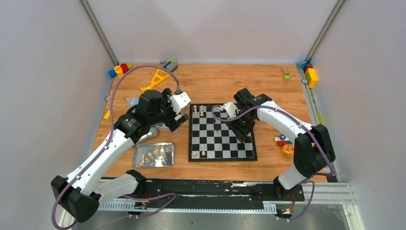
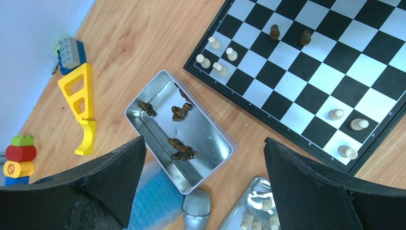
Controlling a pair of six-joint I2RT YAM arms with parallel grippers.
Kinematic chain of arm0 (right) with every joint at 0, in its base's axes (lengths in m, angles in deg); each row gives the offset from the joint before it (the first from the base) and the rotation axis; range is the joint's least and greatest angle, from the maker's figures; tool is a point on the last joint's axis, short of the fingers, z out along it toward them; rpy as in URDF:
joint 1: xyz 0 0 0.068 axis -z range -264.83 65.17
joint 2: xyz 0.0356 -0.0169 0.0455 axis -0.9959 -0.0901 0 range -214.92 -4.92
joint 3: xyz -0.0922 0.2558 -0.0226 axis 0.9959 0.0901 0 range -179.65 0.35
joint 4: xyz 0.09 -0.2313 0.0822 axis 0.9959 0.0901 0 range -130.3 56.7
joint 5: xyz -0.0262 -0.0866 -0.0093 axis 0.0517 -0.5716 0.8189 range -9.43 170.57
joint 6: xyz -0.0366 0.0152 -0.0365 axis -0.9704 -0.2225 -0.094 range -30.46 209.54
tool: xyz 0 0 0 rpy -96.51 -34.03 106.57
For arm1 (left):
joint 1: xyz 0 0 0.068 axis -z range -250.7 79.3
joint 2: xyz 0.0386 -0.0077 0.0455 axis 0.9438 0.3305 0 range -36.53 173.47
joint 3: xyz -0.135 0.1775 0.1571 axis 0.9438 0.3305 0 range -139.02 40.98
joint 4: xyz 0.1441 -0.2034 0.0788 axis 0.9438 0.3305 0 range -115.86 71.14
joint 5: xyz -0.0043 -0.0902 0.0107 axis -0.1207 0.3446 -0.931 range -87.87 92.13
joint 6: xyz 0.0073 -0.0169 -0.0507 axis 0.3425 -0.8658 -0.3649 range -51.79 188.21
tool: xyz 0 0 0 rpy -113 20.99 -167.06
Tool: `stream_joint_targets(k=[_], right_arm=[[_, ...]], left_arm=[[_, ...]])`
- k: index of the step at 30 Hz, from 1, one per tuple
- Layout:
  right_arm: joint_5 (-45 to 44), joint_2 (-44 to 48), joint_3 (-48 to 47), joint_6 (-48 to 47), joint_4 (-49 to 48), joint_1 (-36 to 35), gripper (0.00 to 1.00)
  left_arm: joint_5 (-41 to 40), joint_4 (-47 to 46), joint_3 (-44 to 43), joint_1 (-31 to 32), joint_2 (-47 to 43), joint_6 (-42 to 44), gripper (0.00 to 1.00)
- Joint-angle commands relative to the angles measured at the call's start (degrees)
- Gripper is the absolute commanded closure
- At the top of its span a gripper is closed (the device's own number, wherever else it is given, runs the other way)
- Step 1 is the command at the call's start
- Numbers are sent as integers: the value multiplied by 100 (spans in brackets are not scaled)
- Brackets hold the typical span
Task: Set up the chess pieces on the board
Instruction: Pick up the chess piece from the chessboard.
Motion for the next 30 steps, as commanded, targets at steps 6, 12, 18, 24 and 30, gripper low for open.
stream_joint_targets(k=[6,12,18,24,30], right_arm=[[-259,-135,148,-123,-347,-39,51],[-292,-282,229,-149,-453,-28,51],[-335,-421,256,-163,-499,-32,56],[-233,-466,266,-137,-477,-41,73],[-86,-427,230,-114,-358,-68,86]], left_arm=[[59,-99,-87,-28,-56,66,0],[51,-117,-67,-24,-61,67,0],[49,-126,-55,-23,-62,79,0],[51,-131,-36,-28,-67,75,0],[37,-128,-28,-23,-107,84,0]])
